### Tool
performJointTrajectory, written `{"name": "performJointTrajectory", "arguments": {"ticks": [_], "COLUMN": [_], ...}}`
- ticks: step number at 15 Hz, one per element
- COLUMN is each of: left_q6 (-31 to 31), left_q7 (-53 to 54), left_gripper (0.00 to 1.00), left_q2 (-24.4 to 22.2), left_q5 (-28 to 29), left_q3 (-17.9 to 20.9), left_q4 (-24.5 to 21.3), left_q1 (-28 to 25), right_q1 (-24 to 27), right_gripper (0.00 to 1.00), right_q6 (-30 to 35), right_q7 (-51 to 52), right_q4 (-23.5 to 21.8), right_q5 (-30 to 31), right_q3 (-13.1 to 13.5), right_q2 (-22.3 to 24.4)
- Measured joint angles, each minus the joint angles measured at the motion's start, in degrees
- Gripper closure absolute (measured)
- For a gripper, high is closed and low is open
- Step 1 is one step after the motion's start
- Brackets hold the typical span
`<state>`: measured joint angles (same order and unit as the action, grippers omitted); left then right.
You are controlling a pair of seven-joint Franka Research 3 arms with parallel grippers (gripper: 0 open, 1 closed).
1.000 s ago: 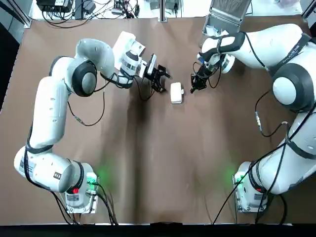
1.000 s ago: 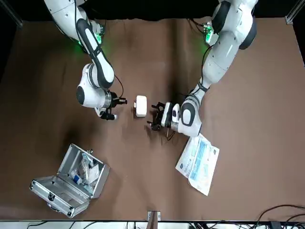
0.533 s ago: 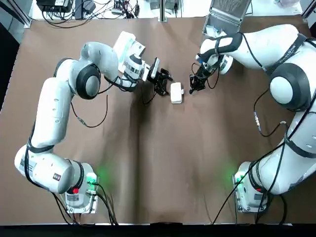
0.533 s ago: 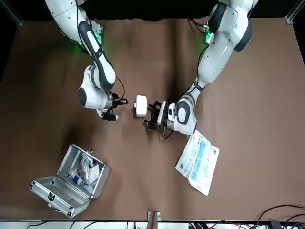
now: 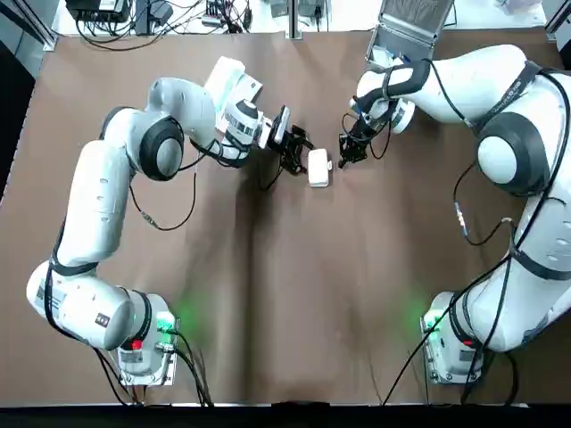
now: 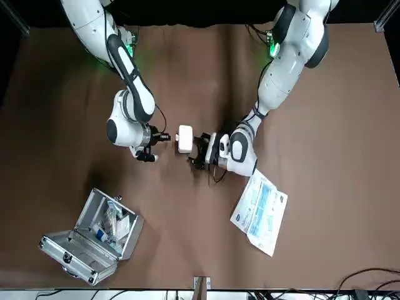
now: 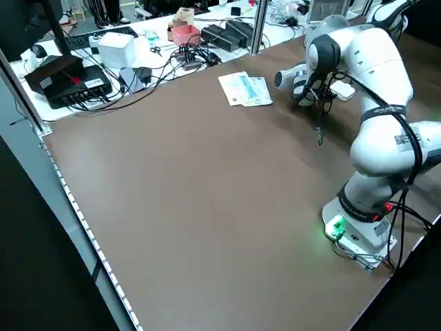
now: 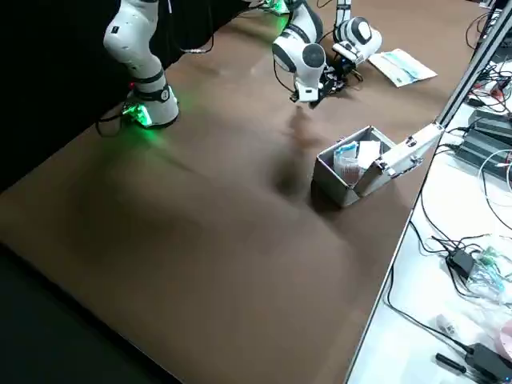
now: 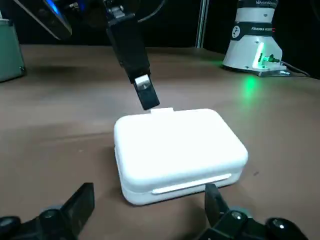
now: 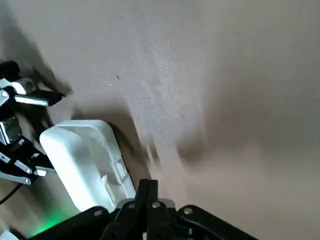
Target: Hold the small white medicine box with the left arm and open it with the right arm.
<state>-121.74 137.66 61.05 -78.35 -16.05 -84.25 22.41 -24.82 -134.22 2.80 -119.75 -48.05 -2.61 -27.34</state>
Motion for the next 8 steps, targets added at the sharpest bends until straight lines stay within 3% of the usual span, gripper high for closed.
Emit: {"name": "performJointTrajectory", "arguments": {"ticks": [8], "left_q6": [0.47], "left_q7": [0.05], "left_gripper": [0.21], "left_q2": [0.54], "left_q5": [-0.89], "left_q3": [0.12], "left_q4": [0.38], "left_q1": [0.44], "right_q1": [-0.58], "right_gripper": [0.99], "right_q6": [0.01], "right_q7": [6.58], "right_q4": [0.72], "right_q5": [-5.82], "right_q3": [0.0], "right_q2": [-2.18]}}
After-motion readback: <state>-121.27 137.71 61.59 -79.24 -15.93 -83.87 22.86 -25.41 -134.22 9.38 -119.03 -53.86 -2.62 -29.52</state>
